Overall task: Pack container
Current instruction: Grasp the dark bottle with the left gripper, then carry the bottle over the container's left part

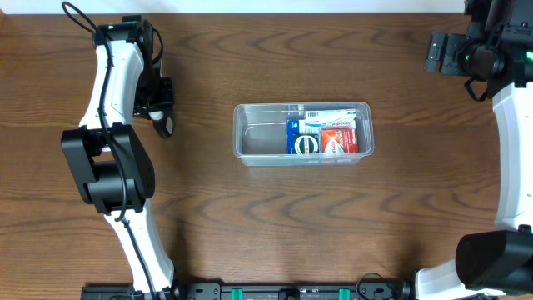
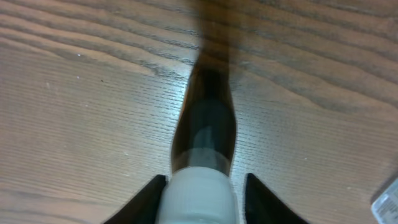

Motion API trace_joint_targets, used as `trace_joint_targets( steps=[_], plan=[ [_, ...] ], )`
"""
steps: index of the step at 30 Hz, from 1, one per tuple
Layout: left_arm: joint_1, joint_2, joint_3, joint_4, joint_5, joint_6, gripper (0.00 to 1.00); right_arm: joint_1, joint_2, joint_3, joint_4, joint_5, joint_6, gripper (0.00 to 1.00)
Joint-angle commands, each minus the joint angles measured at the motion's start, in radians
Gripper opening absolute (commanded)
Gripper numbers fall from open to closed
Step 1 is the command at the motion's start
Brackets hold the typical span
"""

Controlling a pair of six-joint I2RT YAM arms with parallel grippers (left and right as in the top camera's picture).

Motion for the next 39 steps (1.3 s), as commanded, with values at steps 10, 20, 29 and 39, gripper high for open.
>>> trace_joint_targets(
  steps=[10, 20, 29, 39],
  plan=[
    [0.001, -0.005, 0.006, -0.014, 0.014, 0.006, 0.19, -0.004, 0.001, 0.005, -0.001, 0.006, 0.014, 0.99],
    [-0.043, -0.130, 0.063, -0.086, 0.022, 0.007, 0.19, -0.004, 0.001, 0.005, -0.001, 0.006, 0.014, 0.99],
    [-0.201, -0.343, 0.063, -0.081, 0.169, 0.145, 0.19, -0.004, 0.001, 0.005, -0.001, 0.006, 0.014, 0.99],
    [-0.448, -0.388, 0.056, -0.072, 0.175, 0.262, 0.19, -0.004, 0.001, 0.005, -0.001, 0.006, 0.014, 0.99]
  ],
)
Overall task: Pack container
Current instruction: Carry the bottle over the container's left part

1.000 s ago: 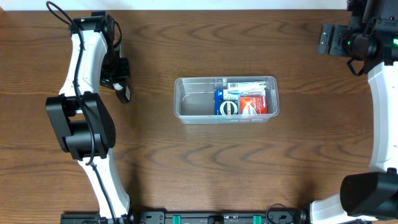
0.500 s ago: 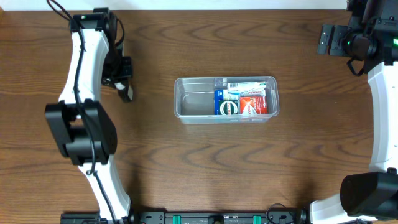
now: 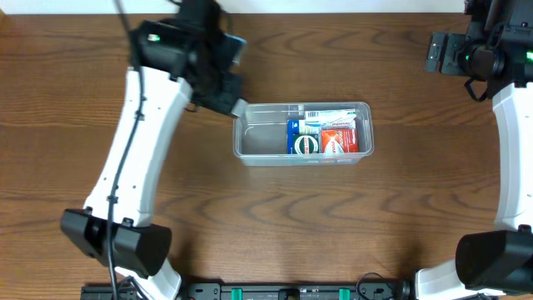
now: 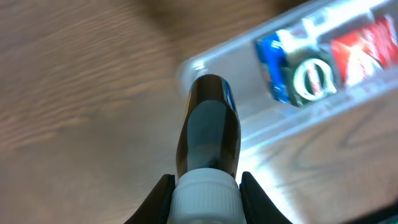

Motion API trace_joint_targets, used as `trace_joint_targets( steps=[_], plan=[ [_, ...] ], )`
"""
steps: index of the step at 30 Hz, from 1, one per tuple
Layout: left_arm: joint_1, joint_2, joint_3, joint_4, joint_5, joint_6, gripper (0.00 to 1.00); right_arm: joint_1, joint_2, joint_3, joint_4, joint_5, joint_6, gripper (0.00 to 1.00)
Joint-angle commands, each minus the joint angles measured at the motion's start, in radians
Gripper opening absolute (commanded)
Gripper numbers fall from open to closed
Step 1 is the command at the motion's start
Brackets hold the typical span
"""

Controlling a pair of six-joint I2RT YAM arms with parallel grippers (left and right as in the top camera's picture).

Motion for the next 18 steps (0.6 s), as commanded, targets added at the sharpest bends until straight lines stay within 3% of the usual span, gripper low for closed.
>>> trace_joint_targets(
  steps=[1, 7, 12, 18],
  plan=[
    [-0.063, 0.002, 0.004, 0.010, 0.016, 0.054, 0.19, -0.004, 0.001, 0.005, -0.001, 0.006, 0.014, 0.99],
    [-0.139, 0.010, -0.037, 0.074, 0.015, 0.030, 0.19, -0.004, 0.001, 0.005, -0.001, 0.006, 0.014, 0.99],
    [-0.142, 0.038, -0.069, 0.121, 0.011, -0.130, 0.19, -0.004, 0.001, 0.005, -0.001, 0.006, 0.014, 0.99],
    [-0.142, 0.084, -0.126, 0.145, 0.011, -0.241, 0.19, -0.004, 0.001, 0.005, -0.001, 0.006, 0.014, 0.99]
  ],
)
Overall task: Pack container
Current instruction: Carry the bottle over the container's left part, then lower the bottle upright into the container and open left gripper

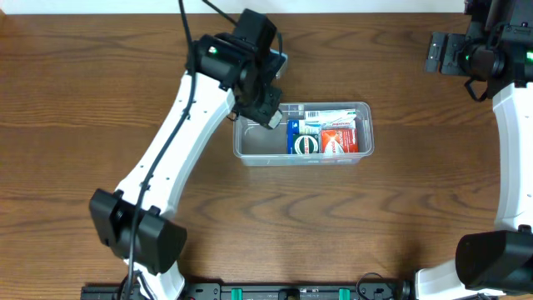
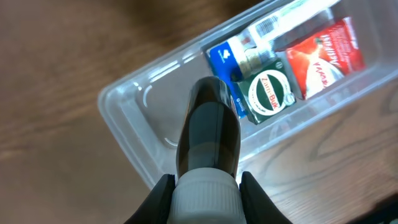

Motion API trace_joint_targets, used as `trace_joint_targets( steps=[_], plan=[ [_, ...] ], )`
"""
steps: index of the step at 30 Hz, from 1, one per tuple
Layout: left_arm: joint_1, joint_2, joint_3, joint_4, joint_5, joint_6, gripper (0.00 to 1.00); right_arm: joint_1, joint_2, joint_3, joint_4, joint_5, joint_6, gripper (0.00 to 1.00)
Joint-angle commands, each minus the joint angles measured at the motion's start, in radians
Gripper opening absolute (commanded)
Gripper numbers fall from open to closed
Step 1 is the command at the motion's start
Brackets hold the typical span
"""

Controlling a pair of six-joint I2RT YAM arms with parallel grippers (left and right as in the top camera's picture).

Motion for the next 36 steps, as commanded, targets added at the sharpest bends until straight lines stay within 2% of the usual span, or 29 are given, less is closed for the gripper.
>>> trace_joint_targets(
  steps=[1, 8, 13, 14, 21, 36],
  plan=[
    [0.003, 0.031, -0.035, 0.011, -0.005, -0.103, 0.19, -0.004, 0.001, 0.005, -0.001, 0.007, 0.014, 0.99],
    [0.003, 0.071, -0.098, 0.047, -0.011, -0.150, 0.19, -0.004, 0.001, 0.005, -0.001, 0.007, 0.014, 0.99],
    [0.002, 0.076, -0.153, 0.126, -0.012, -0.174, 0.19, -0.004, 0.001, 0.005, -0.001, 0.006, 0.014, 0.99],
    [0.002, 0.076, -0.165, 0.141, -0.012, -0.183, 0.15, -0.004, 0.001, 0.005, -0.001, 0.007, 0.014, 0.99],
    [0.001, 0.076, -0.269, 0.214, -0.051, -0.273, 0.15, -0.004, 0.001, 0.005, -0.001, 0.006, 0.014, 0.99],
    [-0.016, 0.076, -0.293, 0.225, -0.057, -0.307, 0.15, -0.004, 0.001, 0.005, -0.001, 0.006, 0.014, 0.99]
  ],
)
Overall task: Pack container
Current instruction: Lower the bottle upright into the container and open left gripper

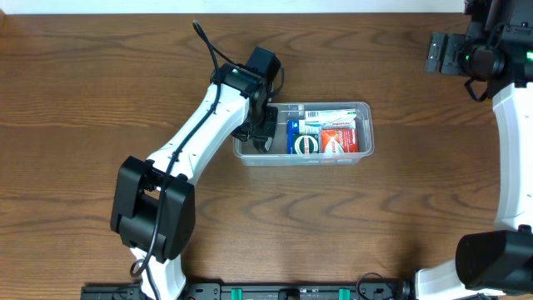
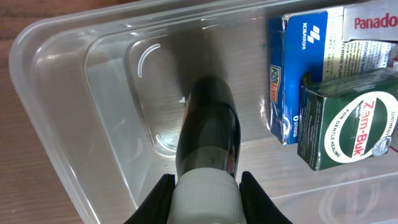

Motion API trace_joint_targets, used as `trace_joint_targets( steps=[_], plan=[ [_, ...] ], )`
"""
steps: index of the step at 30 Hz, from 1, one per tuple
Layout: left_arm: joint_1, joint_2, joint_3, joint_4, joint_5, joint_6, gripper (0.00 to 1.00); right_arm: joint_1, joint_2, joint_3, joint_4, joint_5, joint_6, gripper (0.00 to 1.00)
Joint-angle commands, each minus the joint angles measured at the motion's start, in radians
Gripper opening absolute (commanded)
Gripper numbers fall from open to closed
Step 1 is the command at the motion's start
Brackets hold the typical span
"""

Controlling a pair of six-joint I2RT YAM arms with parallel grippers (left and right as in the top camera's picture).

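Note:
A clear plastic container [image 1: 246,157] lies at the table's middle. Its right half holds a blue box [image 2: 292,74], a green Zam-Buk box [image 2: 348,121], a red packet [image 1: 340,139] and a white Panadol box [image 2: 373,22]. My left gripper [image 2: 205,199] is shut on the white cap of a dark brown bottle [image 2: 208,134], which points down into the bare left half of the container [image 2: 56,118]. In the overhead view the left gripper [image 1: 260,133] sits low inside that left end. My right gripper is out of sight; only the right arm [image 1: 475,50] shows at the far right.
Bare wooden table surrounds the container. The right arm stands along the table's right edge, well away from the container.
My left gripper has come down with the bottle, from above the container's left end to low inside it. The bottle's base is now close to the container floor.
The left gripper first held the bottle by its cap over the table at the far left. Then it was at the container's left corner, then above the bare left half. Now the bottle hangs inside that half. The right arm stayed still.

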Motion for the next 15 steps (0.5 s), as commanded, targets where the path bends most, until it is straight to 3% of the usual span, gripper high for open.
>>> trace_joint_targets(
  steps=[1, 5, 8, 15],
  plan=[
    [-0.016, 0.006, 0.006, 0.000, -0.008, -0.021, 0.15, -0.004, 0.001, 0.005, -0.001, 0.007, 0.014, 0.99],
    [-0.034, 0.006, 0.006, 0.010, -0.008, -0.021, 0.17, -0.004, 0.001, 0.005, -0.001, 0.007, 0.014, 0.99],
    [-0.041, 0.006, 0.006, 0.014, -0.009, -0.021, 0.32, -0.004, 0.001, 0.005, -0.001, 0.006, 0.014, 0.99],
    [-0.042, 0.006, 0.006, 0.014, -0.009, -0.020, 0.45, -0.004, 0.001, 0.005, -0.001, 0.006, 0.014, 0.99]
  ],
)
